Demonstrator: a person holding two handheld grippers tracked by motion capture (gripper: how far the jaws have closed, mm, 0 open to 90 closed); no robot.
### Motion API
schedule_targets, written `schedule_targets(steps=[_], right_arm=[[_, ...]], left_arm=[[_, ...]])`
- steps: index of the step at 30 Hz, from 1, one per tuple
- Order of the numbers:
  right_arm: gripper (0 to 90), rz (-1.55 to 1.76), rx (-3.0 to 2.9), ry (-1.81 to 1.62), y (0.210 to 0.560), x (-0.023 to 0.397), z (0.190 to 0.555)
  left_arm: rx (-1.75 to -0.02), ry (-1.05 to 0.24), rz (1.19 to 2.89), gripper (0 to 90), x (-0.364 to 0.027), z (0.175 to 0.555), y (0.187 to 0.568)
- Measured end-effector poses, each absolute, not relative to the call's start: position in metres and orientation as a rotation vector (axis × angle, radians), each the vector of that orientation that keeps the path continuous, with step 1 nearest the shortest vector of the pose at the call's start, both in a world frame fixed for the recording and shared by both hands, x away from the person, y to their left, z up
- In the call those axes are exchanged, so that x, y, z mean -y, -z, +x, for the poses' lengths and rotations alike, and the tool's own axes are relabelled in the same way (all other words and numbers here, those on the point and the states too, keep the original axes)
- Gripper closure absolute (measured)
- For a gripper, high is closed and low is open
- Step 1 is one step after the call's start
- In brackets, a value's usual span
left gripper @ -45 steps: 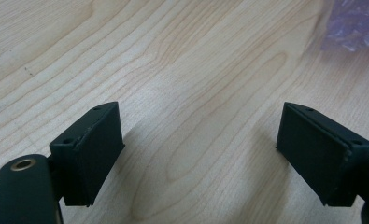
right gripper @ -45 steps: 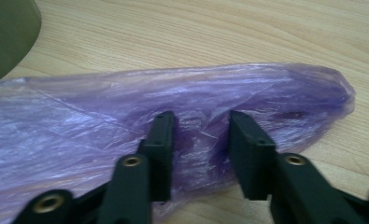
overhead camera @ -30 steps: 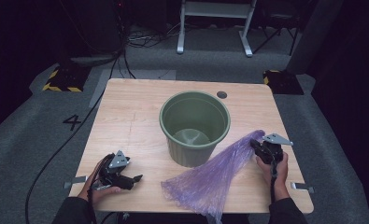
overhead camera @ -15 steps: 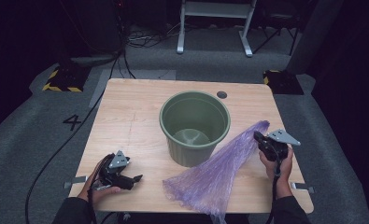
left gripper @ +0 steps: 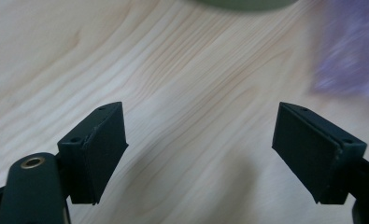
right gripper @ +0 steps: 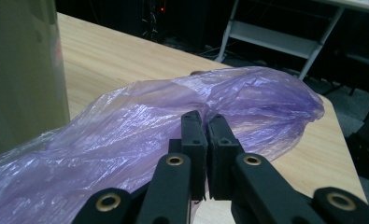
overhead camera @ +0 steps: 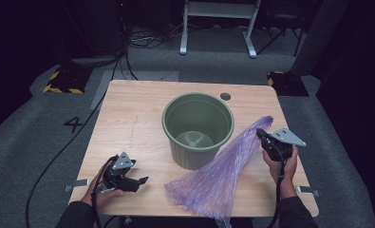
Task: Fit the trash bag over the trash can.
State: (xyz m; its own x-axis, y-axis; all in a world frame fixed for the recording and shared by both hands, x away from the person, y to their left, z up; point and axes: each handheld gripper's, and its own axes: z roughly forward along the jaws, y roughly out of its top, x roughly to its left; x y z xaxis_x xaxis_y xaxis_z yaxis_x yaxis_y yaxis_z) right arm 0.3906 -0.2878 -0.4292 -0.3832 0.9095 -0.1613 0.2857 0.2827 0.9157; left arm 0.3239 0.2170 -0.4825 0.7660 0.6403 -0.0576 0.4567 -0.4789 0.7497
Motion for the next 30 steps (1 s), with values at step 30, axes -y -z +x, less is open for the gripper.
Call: schedule_targets(steps=[30], right_arm=[[87.6, 0.918, -1.795, -1.156, 0.381, 0.259, 0.388]], left_arm=[[-0.459, -0.201, 2.365, 44.7, -0.09, 0.307, 0.494]])
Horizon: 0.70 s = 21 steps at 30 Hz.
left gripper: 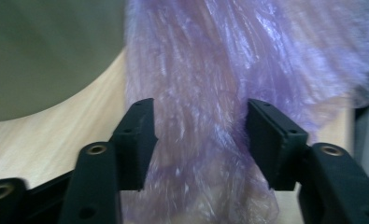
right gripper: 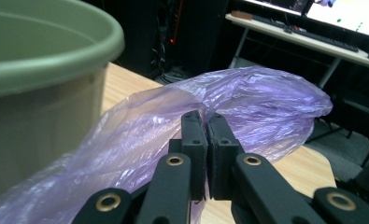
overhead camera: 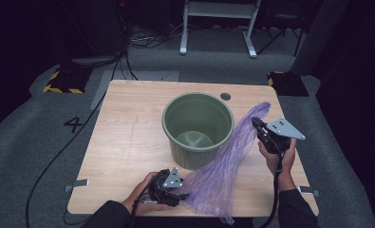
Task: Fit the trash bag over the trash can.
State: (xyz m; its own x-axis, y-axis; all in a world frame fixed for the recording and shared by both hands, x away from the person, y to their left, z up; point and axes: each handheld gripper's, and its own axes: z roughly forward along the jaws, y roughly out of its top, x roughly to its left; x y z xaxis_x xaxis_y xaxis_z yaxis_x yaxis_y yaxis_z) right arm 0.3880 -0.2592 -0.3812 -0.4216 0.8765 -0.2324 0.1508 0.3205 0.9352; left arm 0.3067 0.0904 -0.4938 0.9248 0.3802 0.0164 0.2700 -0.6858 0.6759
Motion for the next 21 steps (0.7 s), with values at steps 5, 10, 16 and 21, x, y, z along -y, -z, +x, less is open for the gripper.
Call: schedule_targets(steps=[5, 10, 16, 21], right_arm=[[87.6, 0.872, -1.791, -1.214, 0.371, 0.256, 0.381], [87.6, 0.793, -1.793, -1.273, 0.357, 0.251, 0.37], [87.6, 0.669, -1.823, -1.321, 0.34, 0.235, 0.358], [87.6, 0.612, -1.843, -1.357, 0.333, 0.226, 0.353]], left_arm=[[-0.504, -0.211, 2.342, 51.0, -0.093, 0.315, 0.494], [-0.539, -0.232, 2.335, 52.9, -0.098, 0.319, 0.494], [-0.571, -0.263, 2.329, 52.5, -0.11, 0.328, 0.493], [-0.588, -0.279, 2.317, 52.1, -0.118, 0.331, 0.49]])
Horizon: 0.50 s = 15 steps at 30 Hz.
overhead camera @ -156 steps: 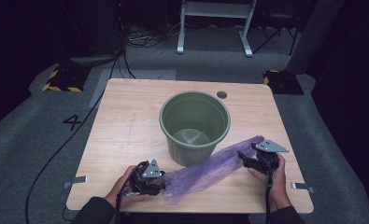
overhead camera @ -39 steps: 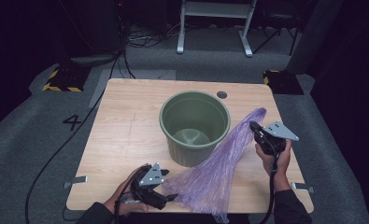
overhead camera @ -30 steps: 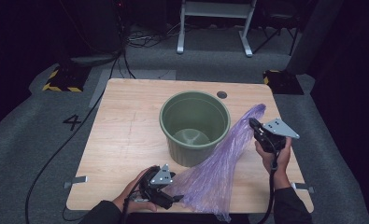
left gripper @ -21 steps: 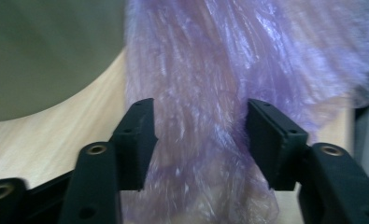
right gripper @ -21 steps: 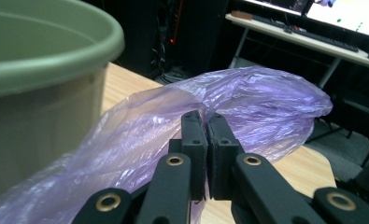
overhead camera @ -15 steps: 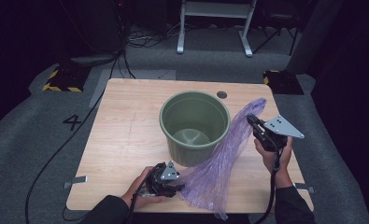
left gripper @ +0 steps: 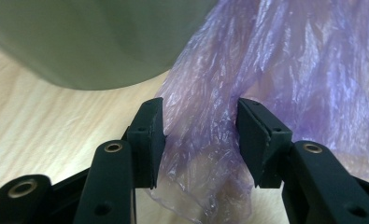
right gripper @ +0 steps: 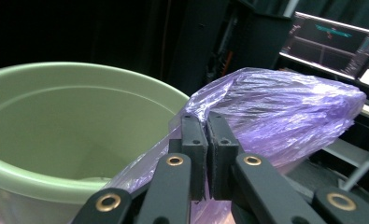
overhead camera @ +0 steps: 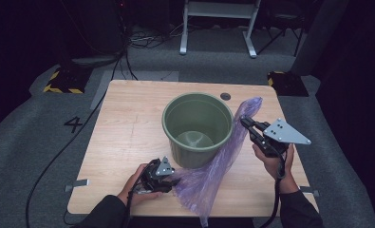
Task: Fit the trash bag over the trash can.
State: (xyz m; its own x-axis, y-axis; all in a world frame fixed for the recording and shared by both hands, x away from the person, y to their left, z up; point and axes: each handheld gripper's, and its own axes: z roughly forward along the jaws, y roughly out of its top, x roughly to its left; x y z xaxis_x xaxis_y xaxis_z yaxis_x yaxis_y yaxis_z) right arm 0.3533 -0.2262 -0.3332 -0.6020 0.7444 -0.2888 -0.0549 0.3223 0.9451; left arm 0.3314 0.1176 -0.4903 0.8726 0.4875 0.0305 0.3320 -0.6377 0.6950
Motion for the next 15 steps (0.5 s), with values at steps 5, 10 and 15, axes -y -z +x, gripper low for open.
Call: schedule_targets(steps=[5, 10, 15], right_arm=[[87.6, 0.525, -1.876, -1.381, 0.326, 0.215, 0.345], [87.7, 0.445, -1.919, -1.348, 0.321, 0.197, 0.344], [87.6, 0.413, -1.957, -1.355, 0.321, 0.186, 0.349]], left_arm=[[-0.602, -0.263, 2.285, 42.1, -0.131, 0.333, 0.481], [-0.544, -0.344, 2.242, 30.1, -0.137, 0.314, 0.452], [-0.54, -0.293, 2.156, 26.9, -0.144, 0.307, 0.431]])
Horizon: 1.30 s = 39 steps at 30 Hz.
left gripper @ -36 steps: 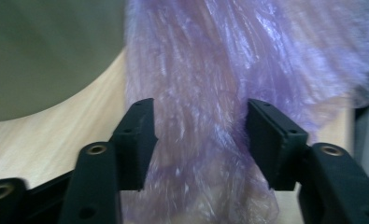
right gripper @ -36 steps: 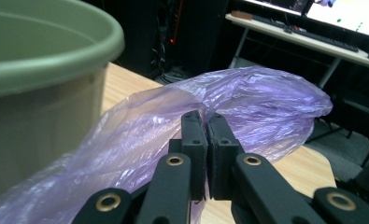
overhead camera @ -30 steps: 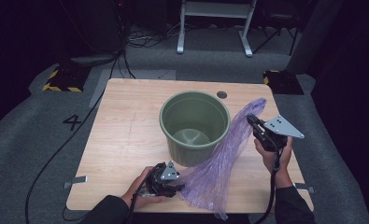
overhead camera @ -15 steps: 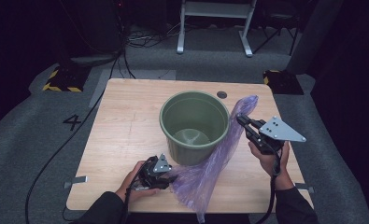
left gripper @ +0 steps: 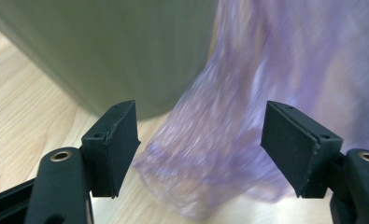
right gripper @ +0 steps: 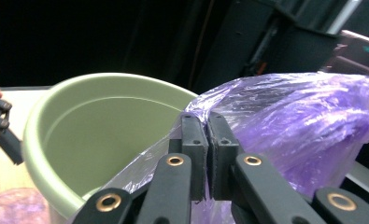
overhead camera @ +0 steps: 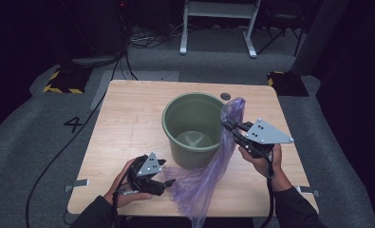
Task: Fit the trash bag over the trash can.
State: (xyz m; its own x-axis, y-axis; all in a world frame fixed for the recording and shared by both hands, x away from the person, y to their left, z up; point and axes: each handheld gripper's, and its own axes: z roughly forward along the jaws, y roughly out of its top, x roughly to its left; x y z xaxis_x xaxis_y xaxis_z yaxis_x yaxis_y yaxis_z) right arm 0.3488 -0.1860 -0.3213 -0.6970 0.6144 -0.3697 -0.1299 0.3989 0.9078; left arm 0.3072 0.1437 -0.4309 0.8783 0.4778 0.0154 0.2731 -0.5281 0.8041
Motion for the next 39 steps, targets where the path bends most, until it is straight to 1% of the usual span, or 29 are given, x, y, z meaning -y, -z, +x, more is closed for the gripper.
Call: schedule_targets(steps=[1, 3, 4, 5, 6, 7, 8, 9, 11, 12, 15, 21, 22, 23, 24, 25, 26, 27, 28, 29, 30, 31, 32, 35, 39], right_arm=[[87.6, 0.391, -1.975, -1.346, 0.321, 0.181, 0.35], [87.6, 0.382, -1.98, -1.327, 0.321, 0.178, 0.35], [87.6, 0.373, -1.985, -1.316, 0.321, 0.176, 0.351], [87.6, 0.367, -1.992, -1.304, 0.322, 0.172, 0.352], [87.6, 0.367, -1.992, -1.304, 0.322, 0.172, 0.352], [87.6, 0.368, -1.994, -1.299, 0.323, 0.17, 0.352], [87.7, 0.369, -1.996, -1.298, 0.323, 0.169, 0.353], [87.6, 0.374, -1.998, -1.29, 0.325, 0.167, 0.355], [87.7, 0.376, -2.001, -1.285, 0.326, 0.166, 0.356], [88.1, 0.372, -2.005, -1.276, 0.327, 0.164, 0.357], [88.2, 0.372, -2.004, -1.277, 0.328, 0.163, 0.359], [88.0, 0.373, -2.005, -1.279, 0.329, 0.163, 0.358], [87.9, 0.371, -2.004, -1.281, 0.328, 0.163, 0.359], [87.8, 0.37, -2.004, -1.283, 0.328, 0.163, 0.358], [87.7, 0.368, -2.004, -1.287, 0.328, 0.162, 0.358], [87.6, 0.362, -2.005, -1.291, 0.328, 0.161, 0.358], [87.6, 0.362, -2.005, -1.291, 0.328, 0.161, 0.358], [87.6, 0.358, -2.008, -1.298, 0.329, 0.161, 0.358], [87.6, 0.358, -2.008, -1.298, 0.329, 0.161, 0.358], [87.5, 0.357, -2.011, -1.303, 0.329, 0.161, 0.358], [87.0, 0.355, -2.016, -1.314, 0.329, 0.161, 0.358], [87.0, 0.355, -2.016, -1.314, 0.329, 0.161, 0.358], [86.6, 0.353, -2.019, -1.322, 0.329, 0.162, 0.358], [85.6, 0.342, -2.032, -1.349, 0.328, 0.162, 0.36], [84.3, 0.339, -2.071, -1.378, 0.323, 0.158, 0.364]], left_arm=[[-0.517, -0.262, 2.132, 24.8, -0.141, 0.301, 0.423], [-0.499, -0.253, 2.128, 24.6, -0.137, 0.297, 0.42], [-0.481, -0.25, 2.135, 24.5, -0.131, 0.293, 0.417], [-0.442, -0.219, 2.148, 23.2, -0.118, 0.285, 0.413], [-0.442, -0.219, 2.148, 22.4, -0.118, 0.285, 0.413], [-0.42, -0.194, 2.149, 22.4, -0.112, 0.281, 0.412], [-0.405, -0.172, 2.153, 20.4, -0.106, 0.278, 0.412], [-0.403, -0.155, 2.146, 18.2, -0.1, 0.276, 0.411], [-0.428, -0.116, 2.114, 17.7, -0.091, 0.274, 0.41], [-0.431, -0.093, 2.101, 19.4, -0.086, 0.274, 0.41], [-0.419, -0.052, 2.132, 18.7, -0.067, 0.278, 0.42], [-0.404, -0.074, 2.2, 19.1, -0.047, 0.283, 0.44], [-0.396, -0.076, 2.212, 21.2, -0.044, 0.284, 0.445], [-0.393, -0.096, 2.234, 25.2, -0.041, 0.285, 0.448], [-0.397, -0.134, 2.261, 28.8, -0.038, 0.287, 0.452], [-0.402, -0.165, 2.279, 39.9, -0.037, 0.289, 0.455], [-0.407, -0.178, 2.288, 39.9, -0.037, 0.291, 0.458], [-0.417, -0.194, 2.286, 50.6, -0.038, 0.294, 0.459], [-0.416, -0.21, 2.278, 50.6, -0.039, 0.296, 0.46], [-0.415, -0.234, 2.277, 56.7, -0.042, 0.298, 0.46], [-0.414, -0.261, 2.271, 68.0, -0.048, 0.303, 0.459], [-0.414, -0.261, 2.271, 73.1, -0.048, 0.303, 0.459], [-0.409, -0.283, 2.27, 73.1, -0.051, 0.304, 0.458], [-0.403, -0.299, 2.251, 84.4, -0.067, 0.309, 0.452], [-0.374, -0.318, 2.236, 86.4, -0.079, 0.308, 0.447]])
